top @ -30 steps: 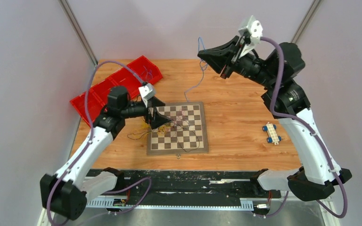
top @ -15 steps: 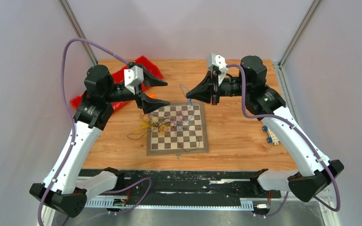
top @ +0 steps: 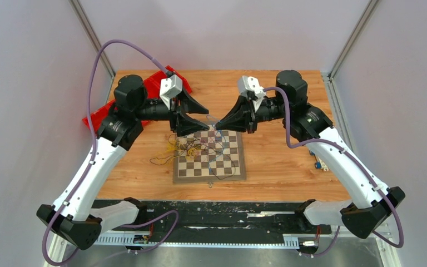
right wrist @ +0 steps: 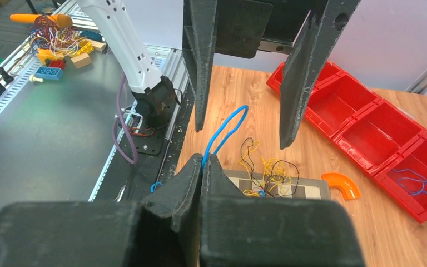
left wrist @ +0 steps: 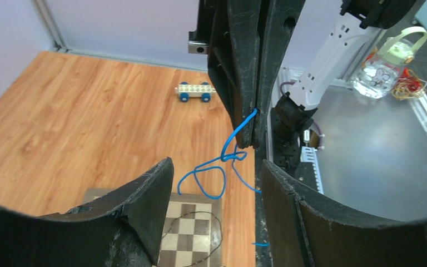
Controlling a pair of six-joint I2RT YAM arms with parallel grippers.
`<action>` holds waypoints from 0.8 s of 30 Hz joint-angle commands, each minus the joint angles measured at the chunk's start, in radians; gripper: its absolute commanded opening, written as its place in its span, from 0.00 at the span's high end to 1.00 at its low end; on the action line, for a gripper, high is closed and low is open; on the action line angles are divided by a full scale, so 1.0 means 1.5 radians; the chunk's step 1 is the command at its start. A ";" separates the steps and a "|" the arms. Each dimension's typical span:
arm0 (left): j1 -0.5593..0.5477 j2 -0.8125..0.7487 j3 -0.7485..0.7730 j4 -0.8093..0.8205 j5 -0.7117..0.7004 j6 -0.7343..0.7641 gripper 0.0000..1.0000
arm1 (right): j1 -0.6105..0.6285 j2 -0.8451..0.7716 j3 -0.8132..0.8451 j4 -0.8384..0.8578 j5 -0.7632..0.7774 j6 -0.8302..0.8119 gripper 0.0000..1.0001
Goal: Untangle the cables
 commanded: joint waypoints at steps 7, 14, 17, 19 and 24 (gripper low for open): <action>-0.016 0.008 0.036 0.099 0.042 -0.159 0.67 | 0.019 0.013 0.013 0.003 0.010 -0.025 1.00; 0.008 0.014 0.026 0.113 0.025 -0.175 1.00 | 0.017 0.009 0.021 0.008 0.115 -0.016 0.78; 0.049 0.020 0.010 0.176 0.015 -0.241 1.00 | 0.005 0.007 0.017 0.009 0.196 0.009 0.33; 0.083 0.029 0.017 0.184 -0.012 -0.240 1.00 | -0.016 0.010 0.017 0.008 0.216 0.029 0.14; 0.161 0.087 0.073 0.086 -0.195 -0.119 1.00 | -0.078 0.014 0.006 0.006 0.262 0.058 0.00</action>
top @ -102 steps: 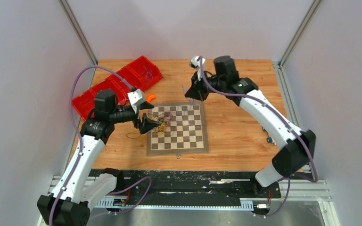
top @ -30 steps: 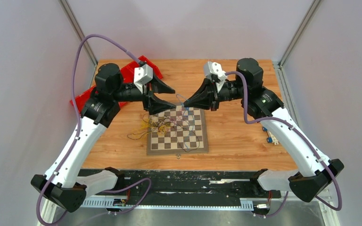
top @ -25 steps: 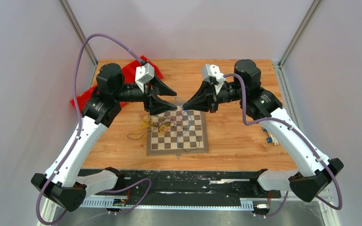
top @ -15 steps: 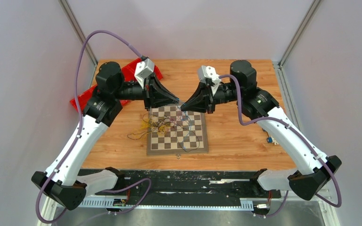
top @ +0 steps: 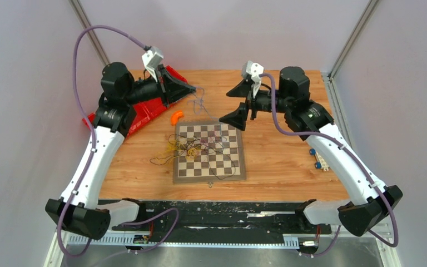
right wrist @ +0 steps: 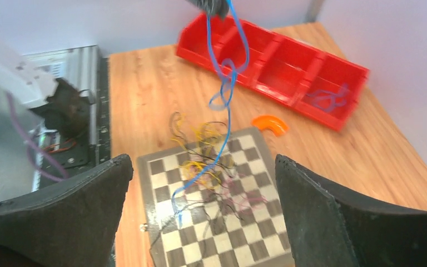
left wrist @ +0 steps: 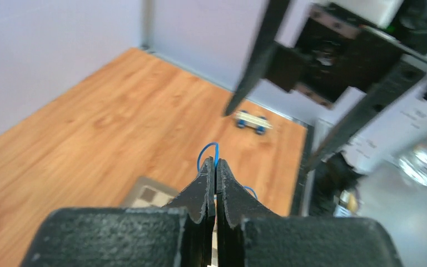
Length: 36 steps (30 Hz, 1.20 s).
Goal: Untangle the cables
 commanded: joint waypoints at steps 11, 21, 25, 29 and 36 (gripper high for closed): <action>0.141 0.323 0.230 -0.052 -0.460 0.261 1.00 | -0.194 0.016 -0.012 0.004 0.038 0.055 0.00; 0.168 0.592 0.418 0.008 -0.471 0.330 1.00 | -0.217 0.013 -0.051 -0.002 0.029 0.044 0.00; 0.168 0.674 0.489 -0.009 -0.426 0.322 1.00 | -0.222 0.020 -0.062 -0.003 0.029 0.043 0.00; 0.168 0.720 0.505 -0.005 -0.367 0.302 1.00 | -0.227 0.030 -0.071 -0.005 0.027 0.044 0.00; 0.168 0.769 0.512 -0.024 -0.342 0.264 1.00 | -0.231 0.048 -0.070 -0.009 0.015 0.048 0.00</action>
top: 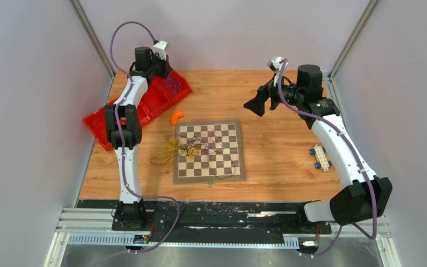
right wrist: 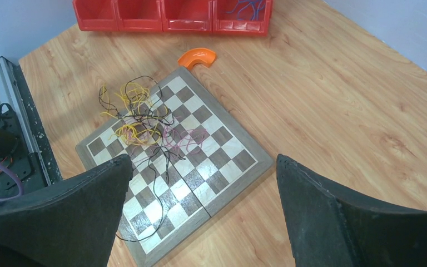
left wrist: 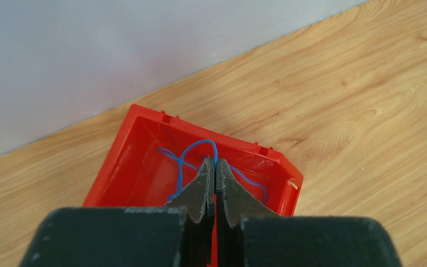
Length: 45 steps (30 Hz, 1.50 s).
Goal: Untangle the cables
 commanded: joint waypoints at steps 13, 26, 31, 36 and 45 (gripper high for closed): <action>0.029 -0.266 -0.080 -0.139 0.033 0.031 0.02 | 0.009 0.084 -0.023 -0.088 -0.035 -0.003 0.02; 0.085 -0.612 -0.554 -0.477 0.255 0.183 0.13 | 0.225 0.307 0.107 -0.128 0.015 0.002 0.16; 0.126 -0.641 -0.656 -0.551 0.240 0.351 0.17 | 0.294 0.391 0.189 -0.121 0.019 0.007 0.17; 0.173 -0.565 -0.657 -0.677 0.244 0.595 0.25 | 0.331 0.453 0.240 -0.107 -0.004 0.039 0.20; 0.186 -0.518 -0.679 -0.579 0.304 0.723 0.37 | 0.347 0.533 0.282 -0.078 -0.037 0.118 0.42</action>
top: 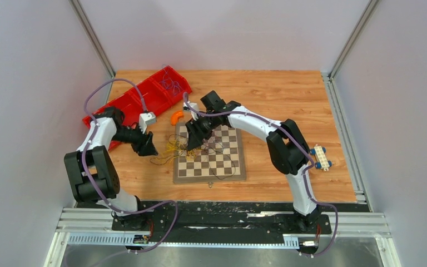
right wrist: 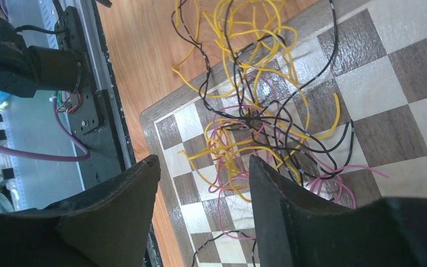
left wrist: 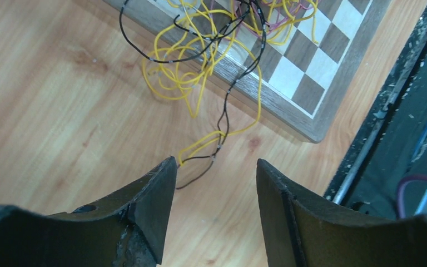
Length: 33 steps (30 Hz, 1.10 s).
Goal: Untangle the cables
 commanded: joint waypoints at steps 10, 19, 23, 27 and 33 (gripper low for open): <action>-0.028 0.018 -0.020 0.223 0.070 -0.113 0.43 | 0.011 0.053 0.013 0.047 0.020 0.056 0.55; -0.039 0.099 0.028 0.299 0.083 -0.326 0.42 | 0.011 0.049 -0.031 0.054 0.042 0.046 0.57; -0.059 0.122 0.033 0.335 0.078 -0.401 0.37 | 0.011 0.049 -0.051 0.061 0.044 0.044 0.57; -0.070 0.153 0.035 0.379 0.054 -0.491 0.36 | 0.011 0.047 -0.061 0.066 0.051 0.041 0.57; -0.098 0.179 0.033 0.394 0.044 -0.523 0.39 | 0.012 0.039 -0.071 0.067 0.058 0.034 0.57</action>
